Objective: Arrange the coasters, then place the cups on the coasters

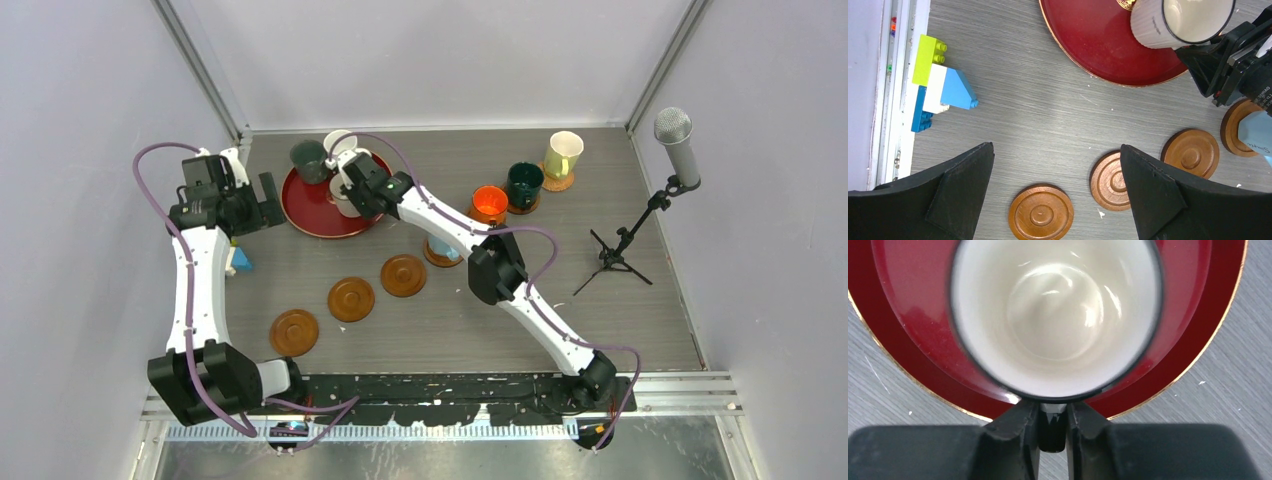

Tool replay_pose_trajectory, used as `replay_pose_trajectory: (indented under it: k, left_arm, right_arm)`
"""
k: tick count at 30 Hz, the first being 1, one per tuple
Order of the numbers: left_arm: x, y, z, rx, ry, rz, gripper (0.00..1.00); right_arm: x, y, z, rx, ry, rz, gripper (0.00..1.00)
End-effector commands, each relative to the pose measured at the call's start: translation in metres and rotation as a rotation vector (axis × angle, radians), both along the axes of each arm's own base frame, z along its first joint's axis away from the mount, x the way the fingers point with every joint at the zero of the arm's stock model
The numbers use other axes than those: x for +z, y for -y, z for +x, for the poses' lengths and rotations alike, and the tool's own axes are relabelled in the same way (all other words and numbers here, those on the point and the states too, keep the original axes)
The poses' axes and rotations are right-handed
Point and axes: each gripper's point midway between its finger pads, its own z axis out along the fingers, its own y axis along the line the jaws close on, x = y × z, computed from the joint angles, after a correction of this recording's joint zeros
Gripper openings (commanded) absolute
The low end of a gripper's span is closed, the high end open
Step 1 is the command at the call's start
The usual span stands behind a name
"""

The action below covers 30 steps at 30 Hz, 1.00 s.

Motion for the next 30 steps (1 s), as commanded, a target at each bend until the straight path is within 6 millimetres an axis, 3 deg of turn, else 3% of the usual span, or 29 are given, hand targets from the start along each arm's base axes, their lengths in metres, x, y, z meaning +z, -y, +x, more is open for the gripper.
replay_pose_trajectory:
  k: [1, 6, 17, 21, 25, 30]
  left_arm:
    - [0.01, -0.003, 0.008, -0.012, 0.061, 0.016, 1.0]
    - [0.01, -0.002, 0.01, -0.025, 0.069, 0.012, 1.0]
    - [0.009, 0.001, 0.017, -0.04, 0.077, -0.007, 1.0]
    - [0.013, 0.002, 0.02, -0.045, 0.099, -0.006, 1.0]
    - [0.018, 0.0, 0.022, -0.047, 0.117, 0.009, 1.0]
    - [0.018, 0.001, 0.022, -0.052, 0.127, 0.009, 1.0]
  right_arm:
    - [0.068, -0.012, 0.009, 0.012, 0.121, 0.098, 0.19]
    - [0.089, -0.008, 0.008, -0.021, 0.133, 0.135, 0.0]
    - [0.164, -0.007, 0.012, -0.133, 0.234, 0.344, 0.0]
    - [0.176, -0.004, 0.008, -0.142, 0.255, 0.374, 0.0]
    - [0.2, 0.004, -0.005, -0.138, 0.274, 0.431, 0.0]
    - [0.212, 0.023, -0.037, -0.113, 0.275, 0.483, 0.0]
